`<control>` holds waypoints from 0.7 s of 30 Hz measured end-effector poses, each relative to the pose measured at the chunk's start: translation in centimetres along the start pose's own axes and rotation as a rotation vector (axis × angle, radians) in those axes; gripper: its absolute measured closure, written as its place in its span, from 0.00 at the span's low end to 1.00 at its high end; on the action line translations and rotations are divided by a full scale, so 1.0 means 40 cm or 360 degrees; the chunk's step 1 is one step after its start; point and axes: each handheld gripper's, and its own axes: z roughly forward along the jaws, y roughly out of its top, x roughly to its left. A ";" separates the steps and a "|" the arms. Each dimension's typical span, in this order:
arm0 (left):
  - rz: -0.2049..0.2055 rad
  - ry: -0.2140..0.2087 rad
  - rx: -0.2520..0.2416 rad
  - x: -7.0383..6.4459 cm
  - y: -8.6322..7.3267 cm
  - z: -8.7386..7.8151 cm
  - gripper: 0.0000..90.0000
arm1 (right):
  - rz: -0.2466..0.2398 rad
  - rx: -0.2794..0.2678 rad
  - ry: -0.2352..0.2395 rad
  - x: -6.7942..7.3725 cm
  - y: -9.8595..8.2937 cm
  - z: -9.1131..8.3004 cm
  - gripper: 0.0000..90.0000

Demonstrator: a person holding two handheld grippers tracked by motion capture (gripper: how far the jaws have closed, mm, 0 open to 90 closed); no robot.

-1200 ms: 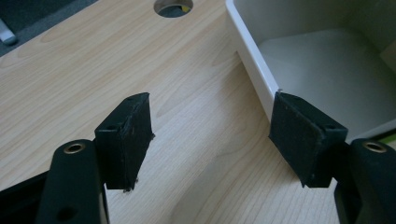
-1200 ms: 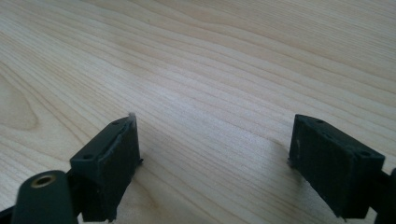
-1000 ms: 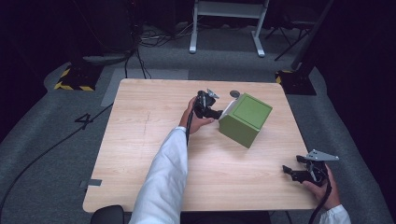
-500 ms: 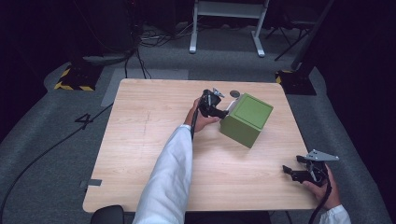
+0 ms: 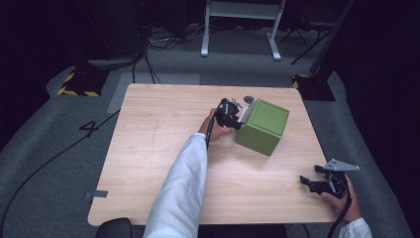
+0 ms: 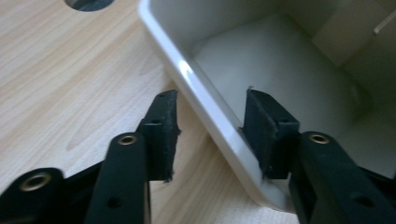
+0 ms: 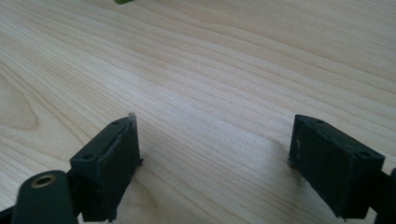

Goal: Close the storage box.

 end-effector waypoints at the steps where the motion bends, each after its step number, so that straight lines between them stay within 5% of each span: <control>1: 0.0005 0.0003 0.0007 -0.003 0.001 0.001 0.64 | 0.0000 0.0000 0.0000 0.000 0.000 0.000 0.18; 21: -0.0091 0.0010 -0.0007 0.049 -0.044 -0.033 0.64 | 0.0000 0.0000 0.0001 0.000 0.000 0.000 0.18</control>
